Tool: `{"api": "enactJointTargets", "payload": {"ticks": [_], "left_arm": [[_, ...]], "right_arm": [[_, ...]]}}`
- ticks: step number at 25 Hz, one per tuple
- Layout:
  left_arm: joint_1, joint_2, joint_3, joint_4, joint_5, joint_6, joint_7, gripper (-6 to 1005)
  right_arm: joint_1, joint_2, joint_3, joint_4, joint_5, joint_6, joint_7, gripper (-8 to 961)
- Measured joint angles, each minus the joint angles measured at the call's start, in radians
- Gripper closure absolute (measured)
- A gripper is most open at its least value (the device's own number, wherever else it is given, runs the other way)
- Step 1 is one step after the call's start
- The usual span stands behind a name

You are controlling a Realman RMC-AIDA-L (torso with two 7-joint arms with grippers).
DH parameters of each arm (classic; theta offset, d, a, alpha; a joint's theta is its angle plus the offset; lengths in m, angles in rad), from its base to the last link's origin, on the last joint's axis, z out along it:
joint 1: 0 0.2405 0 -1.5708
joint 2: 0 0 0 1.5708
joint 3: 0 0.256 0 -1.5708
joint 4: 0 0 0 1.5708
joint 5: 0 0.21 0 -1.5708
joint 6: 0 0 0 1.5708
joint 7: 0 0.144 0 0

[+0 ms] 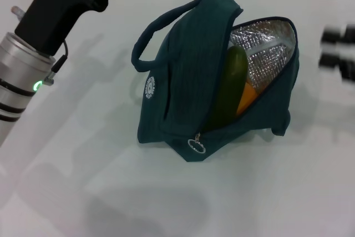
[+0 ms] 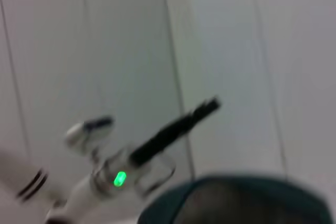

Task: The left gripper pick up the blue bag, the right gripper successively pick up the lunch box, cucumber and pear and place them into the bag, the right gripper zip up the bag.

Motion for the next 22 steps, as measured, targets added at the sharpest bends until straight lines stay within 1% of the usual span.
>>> {"api": "enactJointTargets", "payload": {"ticks": [3, 4, 6, 8, 11, 15, 16, 18, 22], "left_arm": [[-0.013, 0.001, 0.0, -0.003, -0.003, -0.008, 0.01, 245], [-0.016, 0.001, 0.0, -0.004, -0.004, -0.009, 0.012, 245], [-0.03, -0.001, 0.0, -0.004, -0.005, -0.01, 0.017, 245], [-0.041, -0.001, 0.0, -0.004, -0.003, -0.011, 0.02, 246], [-0.045, -0.001, 0.004, -0.005, -0.001, -0.011, 0.021, 246], [-0.055, -0.002, 0.012, -0.012, 0.001, -0.015, 0.027, 247], [-0.057, -0.003, 0.012, -0.015, 0.001, -0.017, 0.031, 247], [-0.058, -0.003, 0.012, -0.017, 0.001, -0.02, 0.034, 247], [-0.057, -0.003, 0.012, -0.017, 0.001, -0.021, 0.036, 248]], "right_arm": [[-0.025, 0.009, 0.0, 0.054, -0.078, 0.002, -0.007, 531], [-0.025, 0.009, 0.0, 0.054, -0.078, 0.002, -0.007, 542], [-0.057, 0.022, 0.0, 0.07, -0.102, 0.054, -0.015, 564], [-0.063, 0.033, 0.0, 0.07, -0.105, 0.087, -0.019, 563], [-0.052, 0.064, 0.0, 0.064, -0.134, 0.166, -0.03, 566], [-0.016, 0.089, 0.0, 0.038, -0.231, 0.238, -0.039, 582], [-0.016, 0.089, 0.0, 0.038, -0.231, 0.238, -0.039, 586], [0.01, 0.098, 0.0, -0.007, -0.283, 0.297, -0.049, 595], [0.031, 0.096, 0.0, -0.058, -0.312, 0.341, -0.062, 611]]}}
